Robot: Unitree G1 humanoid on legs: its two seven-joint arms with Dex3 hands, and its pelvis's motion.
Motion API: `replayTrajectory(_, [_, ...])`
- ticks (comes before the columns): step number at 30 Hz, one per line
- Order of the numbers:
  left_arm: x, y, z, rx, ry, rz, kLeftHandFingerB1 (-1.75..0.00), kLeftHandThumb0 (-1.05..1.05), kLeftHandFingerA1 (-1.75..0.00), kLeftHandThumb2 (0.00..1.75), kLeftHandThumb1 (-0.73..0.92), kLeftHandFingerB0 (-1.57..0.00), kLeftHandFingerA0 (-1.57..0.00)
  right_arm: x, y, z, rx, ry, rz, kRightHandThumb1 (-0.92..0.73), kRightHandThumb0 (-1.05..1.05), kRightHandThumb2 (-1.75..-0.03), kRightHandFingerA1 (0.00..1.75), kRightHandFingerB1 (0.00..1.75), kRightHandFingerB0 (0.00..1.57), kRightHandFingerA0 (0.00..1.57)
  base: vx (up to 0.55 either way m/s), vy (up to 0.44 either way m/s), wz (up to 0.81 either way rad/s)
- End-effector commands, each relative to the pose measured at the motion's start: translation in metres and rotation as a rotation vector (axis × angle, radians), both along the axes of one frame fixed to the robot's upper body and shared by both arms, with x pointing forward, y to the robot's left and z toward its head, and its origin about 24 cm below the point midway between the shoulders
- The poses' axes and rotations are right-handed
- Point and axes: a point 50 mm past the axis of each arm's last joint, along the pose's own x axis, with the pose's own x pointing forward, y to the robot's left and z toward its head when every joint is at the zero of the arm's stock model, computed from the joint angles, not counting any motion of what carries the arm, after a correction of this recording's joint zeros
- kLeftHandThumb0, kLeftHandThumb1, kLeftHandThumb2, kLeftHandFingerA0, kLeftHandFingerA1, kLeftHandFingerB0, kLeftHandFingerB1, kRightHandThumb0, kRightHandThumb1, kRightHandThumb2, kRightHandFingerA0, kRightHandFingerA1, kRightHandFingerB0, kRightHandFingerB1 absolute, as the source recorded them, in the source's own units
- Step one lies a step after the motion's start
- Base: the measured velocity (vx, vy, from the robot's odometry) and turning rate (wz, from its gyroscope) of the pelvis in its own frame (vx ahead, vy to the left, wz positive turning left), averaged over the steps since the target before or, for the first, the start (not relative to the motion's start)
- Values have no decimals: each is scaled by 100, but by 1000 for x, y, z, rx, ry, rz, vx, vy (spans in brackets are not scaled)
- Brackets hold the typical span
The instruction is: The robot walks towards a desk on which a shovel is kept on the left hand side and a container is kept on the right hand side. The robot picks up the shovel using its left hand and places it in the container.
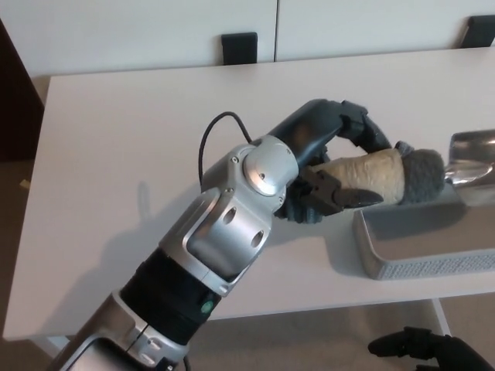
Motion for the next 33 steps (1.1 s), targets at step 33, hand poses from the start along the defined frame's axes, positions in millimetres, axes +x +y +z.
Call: replayTrajectory(33, [-1, -40, 13, 207, -102, -95, -46, -25, -87, 59, 66, -65, -112, 8, -8, 7, -85, -4, 85, -56, -39, -62, 75, 65, 52, 66, 0, 0, 0])
